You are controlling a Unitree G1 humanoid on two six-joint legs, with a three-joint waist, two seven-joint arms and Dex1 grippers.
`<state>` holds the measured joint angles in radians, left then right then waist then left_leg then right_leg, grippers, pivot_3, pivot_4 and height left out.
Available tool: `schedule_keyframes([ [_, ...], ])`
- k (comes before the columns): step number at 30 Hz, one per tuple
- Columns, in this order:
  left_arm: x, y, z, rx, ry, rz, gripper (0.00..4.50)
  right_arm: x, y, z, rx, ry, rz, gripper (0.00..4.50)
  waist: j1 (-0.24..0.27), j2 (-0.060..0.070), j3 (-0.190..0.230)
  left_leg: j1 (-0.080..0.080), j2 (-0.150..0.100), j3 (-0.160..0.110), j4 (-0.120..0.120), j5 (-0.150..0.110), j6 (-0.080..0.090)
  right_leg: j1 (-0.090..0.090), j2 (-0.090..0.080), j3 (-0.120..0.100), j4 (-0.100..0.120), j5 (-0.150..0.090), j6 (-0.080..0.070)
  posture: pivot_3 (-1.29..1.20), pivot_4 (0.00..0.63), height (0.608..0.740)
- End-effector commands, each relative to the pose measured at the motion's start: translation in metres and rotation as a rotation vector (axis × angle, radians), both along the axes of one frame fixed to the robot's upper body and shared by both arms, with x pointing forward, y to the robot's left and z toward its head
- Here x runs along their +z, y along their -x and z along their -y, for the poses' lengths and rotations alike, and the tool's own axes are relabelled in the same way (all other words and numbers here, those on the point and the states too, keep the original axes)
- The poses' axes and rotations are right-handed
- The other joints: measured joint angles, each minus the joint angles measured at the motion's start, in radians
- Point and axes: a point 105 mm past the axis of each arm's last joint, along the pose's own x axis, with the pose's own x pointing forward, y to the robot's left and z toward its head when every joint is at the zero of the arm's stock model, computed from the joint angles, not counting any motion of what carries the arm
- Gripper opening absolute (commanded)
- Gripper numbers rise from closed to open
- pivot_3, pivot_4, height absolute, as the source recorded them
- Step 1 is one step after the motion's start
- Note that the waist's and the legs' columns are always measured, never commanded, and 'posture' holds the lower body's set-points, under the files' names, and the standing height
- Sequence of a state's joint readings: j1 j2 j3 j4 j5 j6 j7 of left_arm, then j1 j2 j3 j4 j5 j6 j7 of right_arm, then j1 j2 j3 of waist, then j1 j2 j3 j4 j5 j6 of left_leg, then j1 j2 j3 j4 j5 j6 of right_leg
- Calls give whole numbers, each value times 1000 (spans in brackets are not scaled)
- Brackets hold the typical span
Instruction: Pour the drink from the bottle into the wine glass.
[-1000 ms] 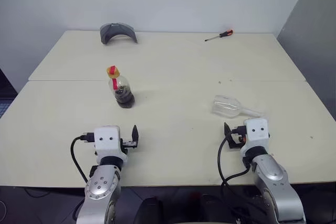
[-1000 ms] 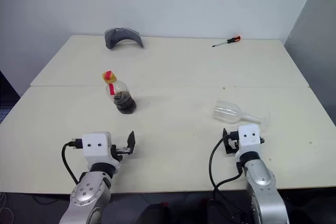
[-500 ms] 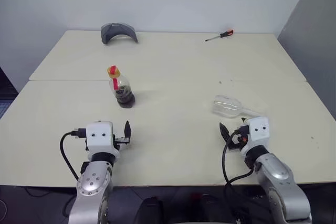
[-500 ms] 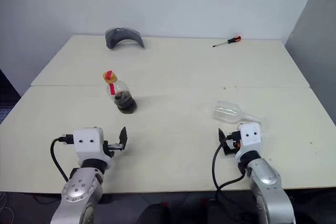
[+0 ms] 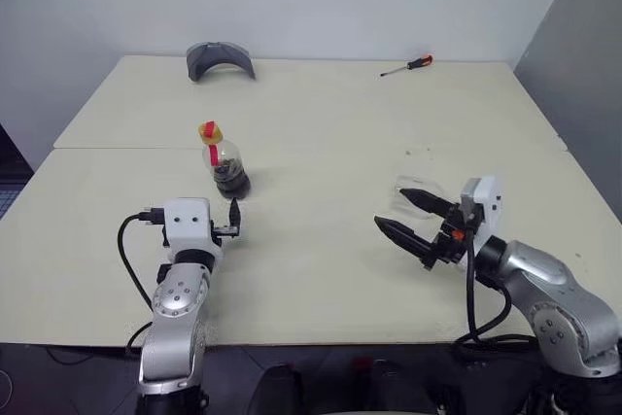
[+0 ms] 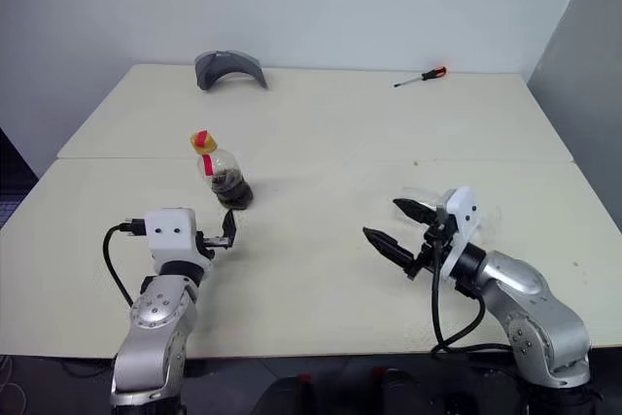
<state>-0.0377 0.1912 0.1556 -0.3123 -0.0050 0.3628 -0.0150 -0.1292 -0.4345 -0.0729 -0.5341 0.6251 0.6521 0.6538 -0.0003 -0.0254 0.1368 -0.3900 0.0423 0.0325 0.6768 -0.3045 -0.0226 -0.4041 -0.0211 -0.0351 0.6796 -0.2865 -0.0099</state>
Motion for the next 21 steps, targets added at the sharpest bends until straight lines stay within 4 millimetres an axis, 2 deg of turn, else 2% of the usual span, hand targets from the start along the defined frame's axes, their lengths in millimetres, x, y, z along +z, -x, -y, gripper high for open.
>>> schedule_keyframes([
  [1, 12, -6, 0, -24, -46, 51, 4468, 9, -2, -4, 36, -11, 45, 4500, 0, 0, 0, 0, 0, 0, 0, 0, 0, 0, 0, 0, 0, 0, 0, 0, 150, 740],
  [5, 3, -13, -8, -4, -52, 21, 4468, 11, -10, -4, 22, -7, 64, 4500, 0, 0, 0, 0, 0, 0, 0, 0, 0, 0, 0, 0, 0, 0, 0, 0, 150, 740],
  [21, 16, -38, 3, -95, -25, 75, 4468, 17, -13, -8, -14, -36, 65, 4500, 1, 0, 0, 0, 0, 0, 0, 0, 0, 0, -1, -1, 1, 0, 0, 0, 150, 740],
])
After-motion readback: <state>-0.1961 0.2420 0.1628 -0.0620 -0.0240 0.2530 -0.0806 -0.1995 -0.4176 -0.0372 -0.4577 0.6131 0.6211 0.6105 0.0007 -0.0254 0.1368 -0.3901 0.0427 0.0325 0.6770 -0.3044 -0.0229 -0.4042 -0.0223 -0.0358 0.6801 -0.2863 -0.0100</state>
